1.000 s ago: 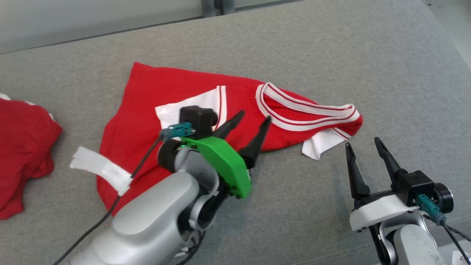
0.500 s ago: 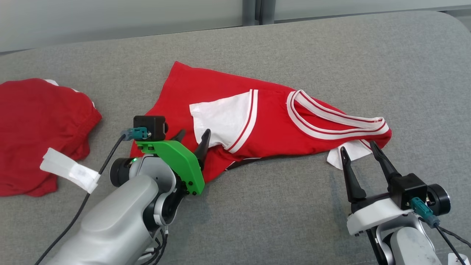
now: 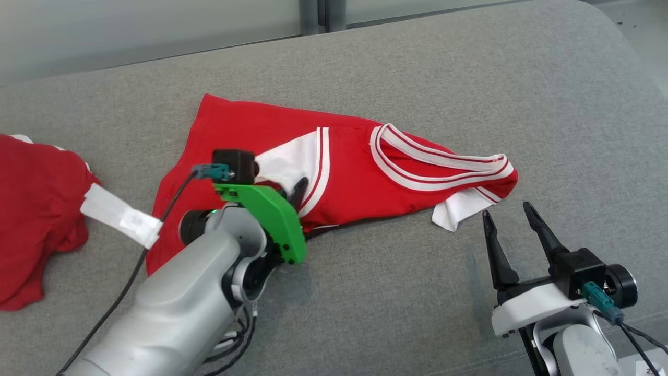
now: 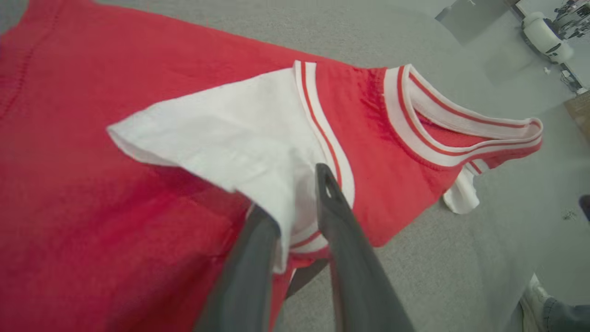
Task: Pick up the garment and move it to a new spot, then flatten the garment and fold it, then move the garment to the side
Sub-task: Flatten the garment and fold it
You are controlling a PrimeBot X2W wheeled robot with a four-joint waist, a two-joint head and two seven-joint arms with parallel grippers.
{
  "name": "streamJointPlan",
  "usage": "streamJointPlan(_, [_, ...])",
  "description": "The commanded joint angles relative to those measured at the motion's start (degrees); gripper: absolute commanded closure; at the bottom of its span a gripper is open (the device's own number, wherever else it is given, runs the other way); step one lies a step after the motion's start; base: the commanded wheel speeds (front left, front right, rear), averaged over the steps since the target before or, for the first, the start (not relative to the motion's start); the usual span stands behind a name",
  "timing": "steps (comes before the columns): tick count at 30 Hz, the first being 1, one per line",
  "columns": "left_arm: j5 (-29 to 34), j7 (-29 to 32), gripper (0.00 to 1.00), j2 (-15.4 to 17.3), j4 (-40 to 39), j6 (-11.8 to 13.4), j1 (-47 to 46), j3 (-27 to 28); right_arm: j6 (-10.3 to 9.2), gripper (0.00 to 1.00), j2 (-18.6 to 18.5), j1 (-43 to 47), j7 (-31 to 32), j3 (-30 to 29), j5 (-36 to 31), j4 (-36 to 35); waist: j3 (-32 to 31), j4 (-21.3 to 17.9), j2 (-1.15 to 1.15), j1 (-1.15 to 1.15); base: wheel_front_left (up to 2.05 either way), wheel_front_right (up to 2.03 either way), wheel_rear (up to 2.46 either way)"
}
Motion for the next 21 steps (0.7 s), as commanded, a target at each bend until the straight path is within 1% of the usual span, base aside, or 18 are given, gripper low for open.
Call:
streamJointPlan(1, [0.89,-0.66,1.0,-1.05,-1.31,-0.73,-1.49,-0.39,-0.02,0.0,-0.14,0.89,-0.19,-0.13,0.37,-0.07,-0.02,-0.76,0.0,0.0,0.0,0.0,0.0])
streamJointPlan(3, [2.15,-1.13,1.0,-2.19,-3.48,-1.41,-2.41,-1.41,-0.02,0.0,-0.15,1.25,-0.19,-0.11,0.61,-0.01,-0.07,-1.04,0.0,0.0,0.0,0.0,0.0])
streamJointPlan(5, [3.99,-1.55,1.0,-3.44,-6.24,-1.54,-3.68,-2.56,-0.02,0.0,-0.14,1.08,-0.19,0.1,0.89,0.16,-0.16,-1.34,0.0,0.0,0.0,0.0,0.0])
streamJointPlan(8, [6.11,-1.08,1.0,-5.83,-10.9,-1.25,-5.07,-4.99,-0.02,0.0,-0.14,0.9,-0.19,0.63,1.28,0.4,-0.18,-1.87,0.0,0.0,0.0,0.0,0.0])
streamJointPlan(11, [8.06,0.61,1.0,-7.91,-14.61,-0.78,-5.57,-8.35,-0.02,0.0,-0.16,0.19,-0.19,1.48,1.84,0.57,0.07,-2.71,0.0,0.0,0.0,0.0,0.0])
streamJointPlan(14, [9.45,2.38,1.0,-9.92,-15.9,-0.23,-4.64,-11.72,-0.02,0.0,-0.16,-0.39,-0.19,1.99,2.63,0.74,0.58,-3.82,0.0,0.0,0.0,0.0,0.0])
streamJointPlan(17, [10.22,2.64,1.0,-11.47,-13.89,0.37,-2.65,-13.48,-0.03,0.0,-0.17,-0.85,-0.19,2.63,3.19,0.88,1.22,-5.19,0.0,0.0,0.0,0.0,0.0])
streamJointPlan(18, [10.4,2.57,0.79,-11.77,-12.66,0.81,-2.1,-13.77,-0.02,0.0,-0.16,-1.08,-0.19,2.9,3.3,0.96,1.5,-5.68,0.0,0.0,0.0,0.0,0.0])
streamJointPlan(19, [11.0,2.39,0.38,-11.94,-11.35,0.94,-1.95,-14.06,-0.02,0.0,-0.12,-1.28,-0.19,3.01,3.43,1.01,1.76,-6.15,0.0,0.0,0.0,0.0,0.0])
streamJointPlan(20, [11.26,2.27,0.0,-12.14,-9.88,1.2,-1.54,-14.22,-0.02,0.0,-0.14,-1.4,-0.19,3.01,3.56,1.03,2.01,-6.61,0.0,0.0,0.0,0.0,0.0])
streamJointPlan(21, [11.41,2.34,0.0,-12.27,-8.49,1.1,-0.92,-14.52,-0.03,0.0,-0.17,-1.4,-0.18,2.71,3.8,1.0,2.21,-6.95,0.0,0.0,0.0,0.0,0.0])
